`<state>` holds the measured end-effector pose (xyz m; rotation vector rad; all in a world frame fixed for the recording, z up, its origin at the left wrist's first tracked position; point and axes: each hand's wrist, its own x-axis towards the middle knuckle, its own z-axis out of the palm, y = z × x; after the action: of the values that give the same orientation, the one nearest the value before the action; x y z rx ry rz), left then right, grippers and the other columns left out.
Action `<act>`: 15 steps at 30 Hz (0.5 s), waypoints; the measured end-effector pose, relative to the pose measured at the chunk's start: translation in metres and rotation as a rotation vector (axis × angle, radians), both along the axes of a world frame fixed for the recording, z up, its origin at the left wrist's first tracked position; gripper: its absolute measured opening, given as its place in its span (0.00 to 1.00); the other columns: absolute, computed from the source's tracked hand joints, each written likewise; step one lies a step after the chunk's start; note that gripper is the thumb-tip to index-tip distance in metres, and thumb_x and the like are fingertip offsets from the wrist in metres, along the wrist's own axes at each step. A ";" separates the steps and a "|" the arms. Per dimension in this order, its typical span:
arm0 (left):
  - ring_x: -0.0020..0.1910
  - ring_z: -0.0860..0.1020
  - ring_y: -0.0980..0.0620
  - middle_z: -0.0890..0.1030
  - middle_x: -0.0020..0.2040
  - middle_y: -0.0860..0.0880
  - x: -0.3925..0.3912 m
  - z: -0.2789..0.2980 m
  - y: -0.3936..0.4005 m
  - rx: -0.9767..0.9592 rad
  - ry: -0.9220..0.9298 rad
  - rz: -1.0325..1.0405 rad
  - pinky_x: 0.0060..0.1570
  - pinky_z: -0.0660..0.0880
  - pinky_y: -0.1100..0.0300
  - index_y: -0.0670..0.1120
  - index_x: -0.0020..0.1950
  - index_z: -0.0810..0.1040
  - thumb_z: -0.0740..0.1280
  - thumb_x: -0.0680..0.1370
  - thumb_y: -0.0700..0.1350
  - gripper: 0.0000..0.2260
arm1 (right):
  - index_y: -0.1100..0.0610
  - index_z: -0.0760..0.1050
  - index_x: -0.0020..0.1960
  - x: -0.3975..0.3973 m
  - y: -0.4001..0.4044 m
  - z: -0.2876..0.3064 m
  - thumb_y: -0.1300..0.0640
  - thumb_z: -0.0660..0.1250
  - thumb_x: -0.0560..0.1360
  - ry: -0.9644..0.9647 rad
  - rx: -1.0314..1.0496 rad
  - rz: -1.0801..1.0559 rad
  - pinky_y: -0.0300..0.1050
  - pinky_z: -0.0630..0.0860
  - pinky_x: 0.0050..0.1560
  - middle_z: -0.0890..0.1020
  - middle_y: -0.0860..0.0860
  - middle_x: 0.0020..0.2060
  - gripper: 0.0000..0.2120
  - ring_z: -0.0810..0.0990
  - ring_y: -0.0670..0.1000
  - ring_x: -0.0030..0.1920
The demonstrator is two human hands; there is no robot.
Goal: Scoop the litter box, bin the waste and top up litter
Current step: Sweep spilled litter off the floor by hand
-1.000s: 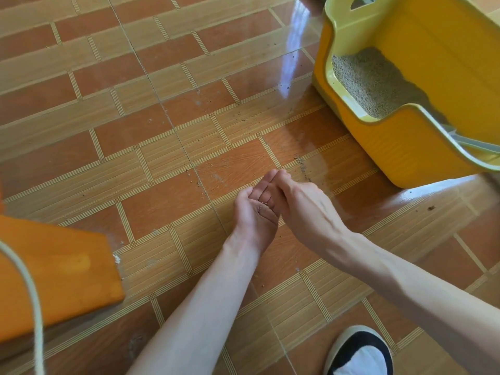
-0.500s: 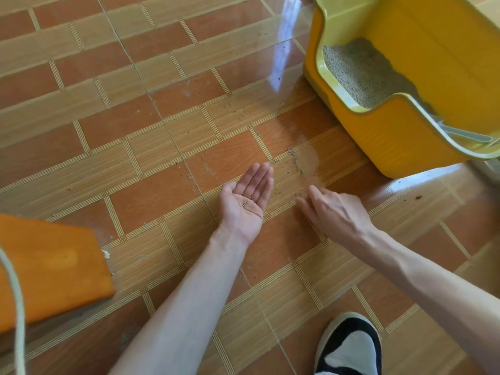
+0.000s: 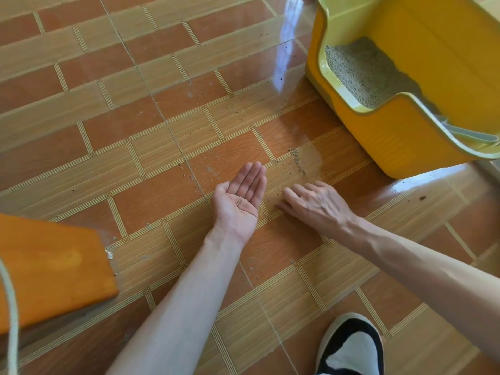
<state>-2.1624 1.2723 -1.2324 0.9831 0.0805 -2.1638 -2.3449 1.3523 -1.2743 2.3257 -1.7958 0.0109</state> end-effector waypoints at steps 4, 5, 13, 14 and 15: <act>0.60 0.85 0.41 0.85 0.60 0.36 0.000 0.000 -0.002 -0.010 -0.006 0.001 0.64 0.79 0.50 0.35 0.59 0.82 0.47 0.86 0.43 0.24 | 0.55 0.72 0.44 0.011 -0.014 0.003 0.35 0.53 0.82 -0.007 0.029 -0.087 0.47 0.72 0.33 0.78 0.51 0.33 0.25 0.78 0.53 0.30; 0.60 0.85 0.41 0.85 0.60 0.36 0.000 0.001 -0.002 -0.014 -0.003 0.003 0.64 0.79 0.50 0.35 0.59 0.82 0.47 0.86 0.44 0.24 | 0.55 0.72 0.44 0.013 -0.015 0.002 0.34 0.54 0.82 -0.004 0.026 -0.105 0.47 0.72 0.33 0.78 0.50 0.33 0.25 0.78 0.53 0.30; 0.61 0.84 0.40 0.85 0.60 0.36 -0.001 0.002 -0.005 -0.013 -0.013 -0.002 0.65 0.78 0.50 0.34 0.59 0.82 0.47 0.86 0.44 0.25 | 0.55 0.67 0.45 -0.006 -0.036 0.010 0.46 0.55 0.85 -0.161 -0.016 -0.304 0.45 0.72 0.28 0.74 0.49 0.34 0.15 0.74 0.51 0.28; 0.61 0.84 0.40 0.85 0.60 0.36 -0.001 0.002 -0.005 -0.013 -0.020 -0.005 0.65 0.78 0.50 0.34 0.59 0.82 0.47 0.86 0.44 0.25 | 0.54 0.66 0.46 -0.014 -0.043 0.014 0.45 0.54 0.85 -0.165 -0.018 -0.342 0.43 0.70 0.26 0.74 0.48 0.34 0.16 0.72 0.50 0.28; 0.61 0.84 0.40 0.85 0.60 0.36 -0.001 0.002 -0.005 -0.015 -0.026 -0.007 0.65 0.78 0.50 0.34 0.59 0.82 0.47 0.87 0.44 0.25 | 0.55 0.66 0.47 -0.022 -0.051 0.017 0.44 0.53 0.85 -0.142 -0.028 -0.357 0.42 0.66 0.24 0.73 0.48 0.35 0.16 0.71 0.49 0.28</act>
<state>-2.1632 1.2671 -1.2305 1.0041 0.0490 -2.1543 -2.3673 1.3010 -1.2576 1.9979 -2.2404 0.1496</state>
